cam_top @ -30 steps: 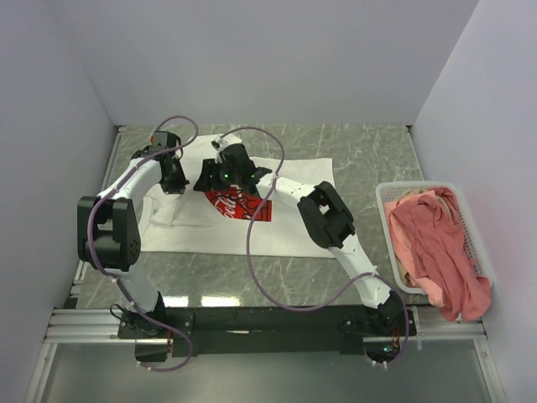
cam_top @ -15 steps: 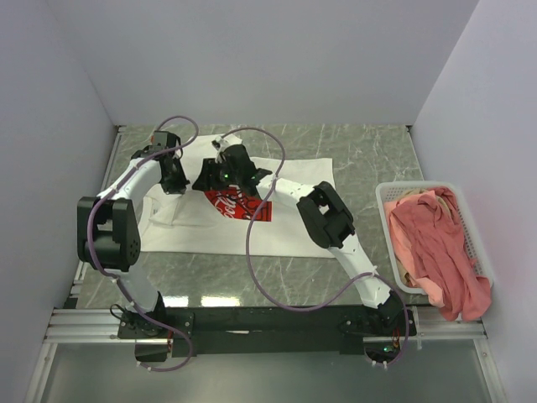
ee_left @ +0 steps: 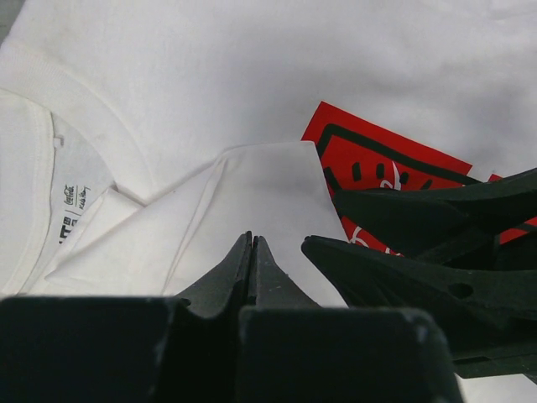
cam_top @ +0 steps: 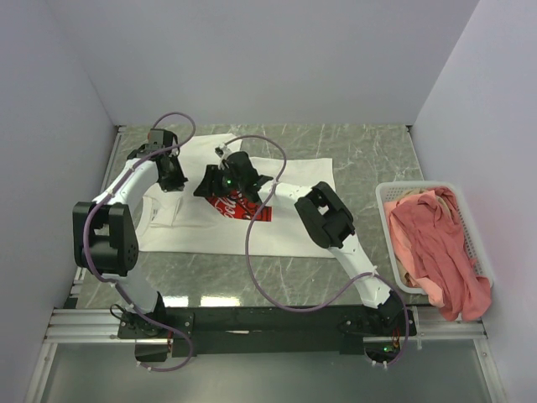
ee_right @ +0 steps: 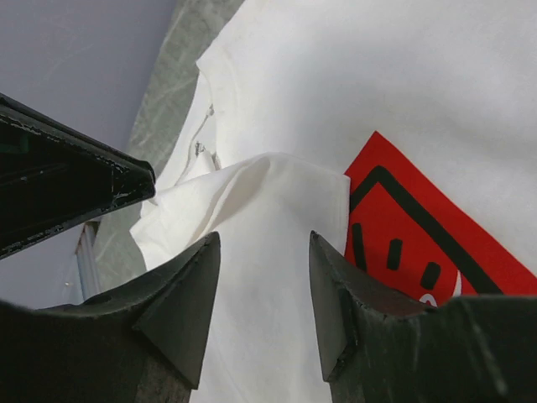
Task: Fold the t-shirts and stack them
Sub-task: Fold the tshirt
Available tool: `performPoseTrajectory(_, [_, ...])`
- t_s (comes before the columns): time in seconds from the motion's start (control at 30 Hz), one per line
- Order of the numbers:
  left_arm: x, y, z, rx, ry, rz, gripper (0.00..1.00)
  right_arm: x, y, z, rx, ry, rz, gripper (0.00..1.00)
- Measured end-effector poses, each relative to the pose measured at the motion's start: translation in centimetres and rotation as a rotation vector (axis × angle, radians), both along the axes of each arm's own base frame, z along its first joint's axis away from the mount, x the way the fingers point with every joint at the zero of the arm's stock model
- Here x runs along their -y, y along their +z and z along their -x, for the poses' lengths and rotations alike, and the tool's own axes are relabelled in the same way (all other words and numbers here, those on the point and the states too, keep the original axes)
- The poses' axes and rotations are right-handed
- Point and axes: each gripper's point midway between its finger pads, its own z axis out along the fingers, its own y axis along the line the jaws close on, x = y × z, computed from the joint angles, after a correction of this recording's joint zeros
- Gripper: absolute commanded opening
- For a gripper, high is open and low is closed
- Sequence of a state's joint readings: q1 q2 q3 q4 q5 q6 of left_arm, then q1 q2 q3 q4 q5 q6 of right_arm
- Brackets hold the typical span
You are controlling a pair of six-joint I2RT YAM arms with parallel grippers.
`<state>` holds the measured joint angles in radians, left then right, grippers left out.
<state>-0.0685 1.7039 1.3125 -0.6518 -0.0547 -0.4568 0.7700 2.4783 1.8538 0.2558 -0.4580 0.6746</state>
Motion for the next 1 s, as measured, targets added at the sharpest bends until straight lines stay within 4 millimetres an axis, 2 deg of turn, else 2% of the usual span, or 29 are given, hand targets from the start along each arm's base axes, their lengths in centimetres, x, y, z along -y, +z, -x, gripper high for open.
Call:
performPoseTrajectory(0.2, [0.0, 0.0, 0.0, -0.001, 0.001, 0.004, 0.01, 0.1, -0.5, 0.5, -0.024, 0.005, -0.015, 0.52])
performPoseTrajectory(0.3, [-0.6, -0.1, 0.2, -0.008, 0.036, -0.017, 0.12, 0.5, -1.3, 0.2, -0.028, -0.02, 0.022, 0.48])
performPoseTrajectory(0.33, [-0.9, -0.1, 0.2, -0.01, 0.055, -0.023, 0.21, 0.8, -1.7, 0.1, -0.031, -0.034, 0.045, 0.45])
performPoseTrajectory(0.43, [-1.6, -0.4, 0.3, -0.016, 0.112, -0.022, 0.4, 1.9, -3.0, -0.1, -0.049, -0.075, 0.121, 0.45])
performPoseTrajectory(0.5, [-2.1, -1.0, 0.3, -0.025, 0.144, -0.022, 0.46, 2.5, -2.9, -0.3, -0.044, -0.1, 0.154, 0.44])
performPoseTrajectory(0.83, [-2.4, -6.7, -0.6, -0.158, 0.143, -0.045, 0.44, 6.4, -2.1, 1.5, -0.041, -0.155, 0.264, 0.43])
performPoseTrajectory(1.0, [-2.4, -7.3, -1.4, -0.169, 0.133, -0.052, 0.41, 7.2, -1.1, 1.8, -0.019, -0.163, 0.269, 0.43])
